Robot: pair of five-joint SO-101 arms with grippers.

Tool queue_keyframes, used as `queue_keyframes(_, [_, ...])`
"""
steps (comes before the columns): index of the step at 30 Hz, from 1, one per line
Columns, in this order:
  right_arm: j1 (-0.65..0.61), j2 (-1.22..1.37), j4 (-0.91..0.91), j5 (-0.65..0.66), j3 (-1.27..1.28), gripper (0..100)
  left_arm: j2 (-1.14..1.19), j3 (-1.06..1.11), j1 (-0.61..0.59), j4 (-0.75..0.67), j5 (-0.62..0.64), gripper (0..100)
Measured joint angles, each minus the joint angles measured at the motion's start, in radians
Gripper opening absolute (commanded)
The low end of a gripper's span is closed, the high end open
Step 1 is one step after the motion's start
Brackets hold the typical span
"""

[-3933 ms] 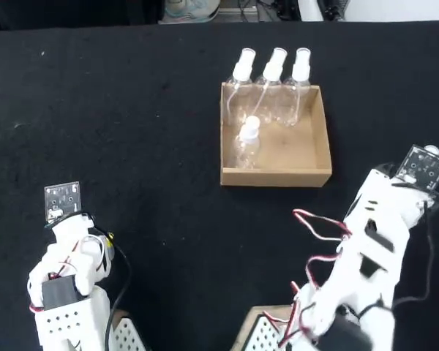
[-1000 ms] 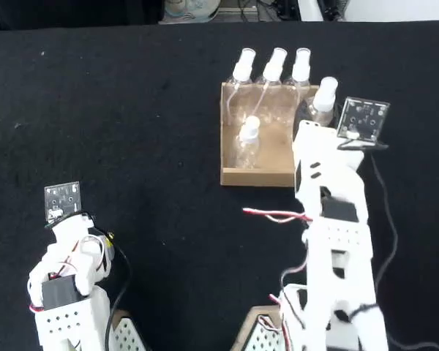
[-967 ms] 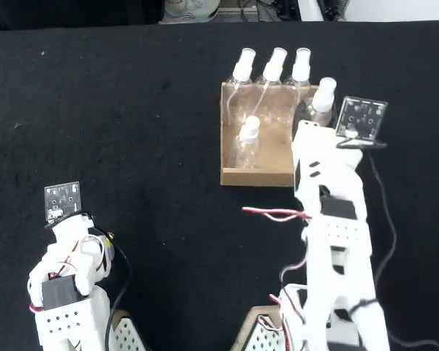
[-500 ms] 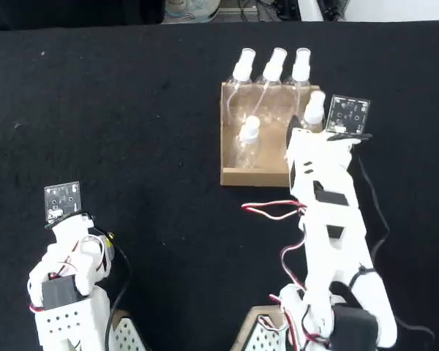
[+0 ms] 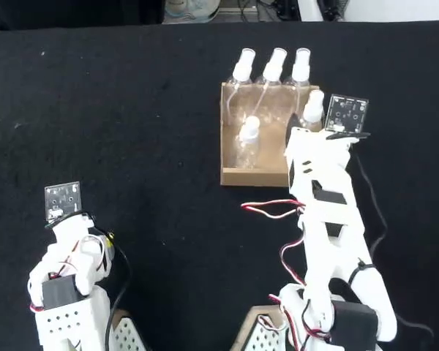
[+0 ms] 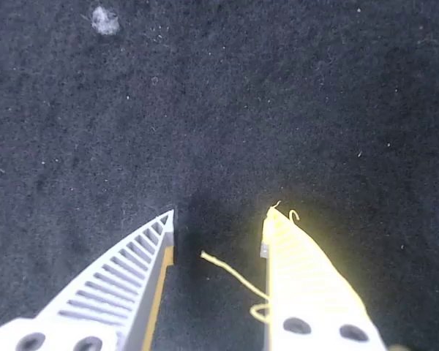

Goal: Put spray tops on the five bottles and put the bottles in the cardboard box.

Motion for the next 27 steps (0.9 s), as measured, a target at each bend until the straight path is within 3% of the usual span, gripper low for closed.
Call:
queue_keyframes(3, [0.000, 0.000, 0.000, 0.000, 0.000, 20.7, 0.000, 0.000, 0.000, 0.000, 0.000, 19])
queue_keyframes(13, [0.000, 0.000, 0.000, 0.000, 0.000, 21.1, 0.000, 0.000, 0.000, 0.000, 0.000, 19])
queue_keyframes(18, [-0.034, 0.000, 0.000, 0.000, 0.002, 28.8, 0.000, 0.000, 0.000, 0.000, 0.000, 19])
queue_keyframes(27, [-0.060, 0.000, 0.038, 0.000, 0.002, 27.3, 0.000, 0.000, 0.000, 0.000, 0.000, 19])
